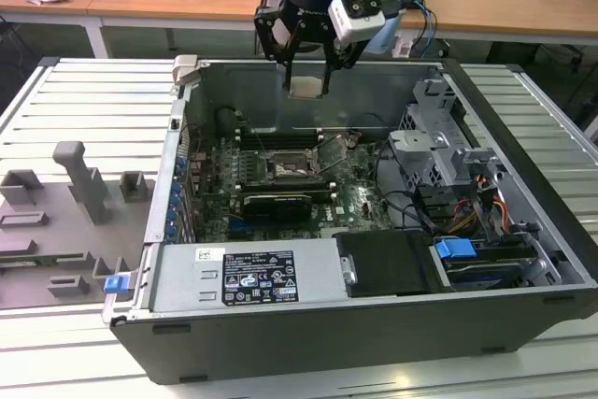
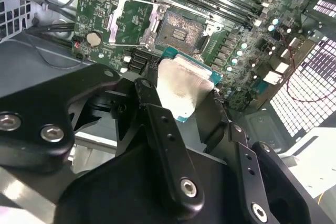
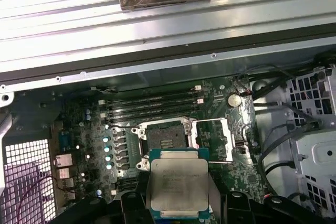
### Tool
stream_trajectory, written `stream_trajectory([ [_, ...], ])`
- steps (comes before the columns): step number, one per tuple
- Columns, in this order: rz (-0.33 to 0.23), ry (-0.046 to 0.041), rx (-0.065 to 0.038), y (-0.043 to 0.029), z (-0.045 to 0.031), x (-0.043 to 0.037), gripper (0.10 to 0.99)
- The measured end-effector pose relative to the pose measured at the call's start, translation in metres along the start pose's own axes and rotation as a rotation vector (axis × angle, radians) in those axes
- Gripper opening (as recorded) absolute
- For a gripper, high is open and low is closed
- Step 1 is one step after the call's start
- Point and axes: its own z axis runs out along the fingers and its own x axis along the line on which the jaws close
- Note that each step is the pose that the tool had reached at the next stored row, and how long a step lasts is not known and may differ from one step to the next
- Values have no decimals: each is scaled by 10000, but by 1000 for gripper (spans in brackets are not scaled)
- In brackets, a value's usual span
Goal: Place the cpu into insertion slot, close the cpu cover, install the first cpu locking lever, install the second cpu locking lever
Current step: 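Place the cpu into insertion slot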
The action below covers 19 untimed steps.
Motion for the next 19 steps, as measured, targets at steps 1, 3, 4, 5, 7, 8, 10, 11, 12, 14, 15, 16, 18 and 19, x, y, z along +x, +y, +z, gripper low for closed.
stream_trajectory([
  [1, -1, 0, -1, 0, 3, 0, 525],
  [3, -2, -1, 11, -1, 7, -1, 525],
  [4, 16, -3, 13, -1, 8, -1, 525],
  [5, 106, -11, 12, -1, 9, -1, 525],
  [7, 388, -35, 6, -1, 13, -1, 525],
  [8, 435, -40, 5, -1, 14, -1, 525],
  [10, 527, -47, 4, -2, 15, -1, 525],
  [11, 566, -51, 3, -2, 16, -1, 525],
  [12, 639, -57, 3, -2, 16, -1, 525],
  [14, 769, -69, 0, -2, 18, -1, 525],
  [15, 834, -74, -1, -2, 19, -1, 525],
  [16, 905, -80, -3, -2, 20, -1, 525],
  [18, 1051, -94, -4, -2, 21, -1, 525],
  [19, 1113, -99, -5, -2, 21, -1, 525],
])
